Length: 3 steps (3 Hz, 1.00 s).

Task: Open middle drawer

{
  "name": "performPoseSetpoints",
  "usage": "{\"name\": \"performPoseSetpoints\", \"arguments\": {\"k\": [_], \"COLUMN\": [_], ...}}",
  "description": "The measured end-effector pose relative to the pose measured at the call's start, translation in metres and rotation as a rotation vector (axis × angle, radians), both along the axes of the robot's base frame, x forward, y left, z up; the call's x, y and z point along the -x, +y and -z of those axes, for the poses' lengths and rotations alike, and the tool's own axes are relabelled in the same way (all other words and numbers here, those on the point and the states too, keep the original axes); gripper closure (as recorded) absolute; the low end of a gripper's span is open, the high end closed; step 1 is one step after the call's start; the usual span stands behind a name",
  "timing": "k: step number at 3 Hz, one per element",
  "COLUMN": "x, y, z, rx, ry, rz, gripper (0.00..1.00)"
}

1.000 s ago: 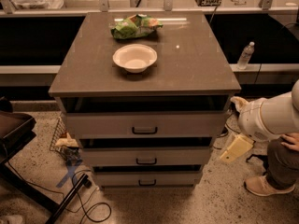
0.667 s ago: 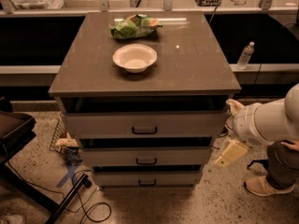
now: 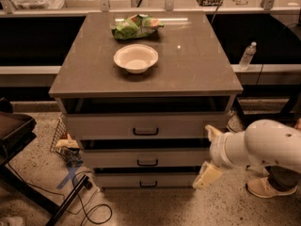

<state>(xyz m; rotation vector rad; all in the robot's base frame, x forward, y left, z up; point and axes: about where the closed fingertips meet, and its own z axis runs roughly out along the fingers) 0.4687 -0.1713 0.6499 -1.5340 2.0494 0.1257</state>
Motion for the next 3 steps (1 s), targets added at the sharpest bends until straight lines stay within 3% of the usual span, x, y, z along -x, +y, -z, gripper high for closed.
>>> {"name": "performPoseSetpoints", "arguments": {"k": [3], "x": [-0.021], "y": [0.033], "z": [0.15], "rx": [-0.097], "ry": [0.075], "rz": [-0.056], "gripper": [0.0]}}
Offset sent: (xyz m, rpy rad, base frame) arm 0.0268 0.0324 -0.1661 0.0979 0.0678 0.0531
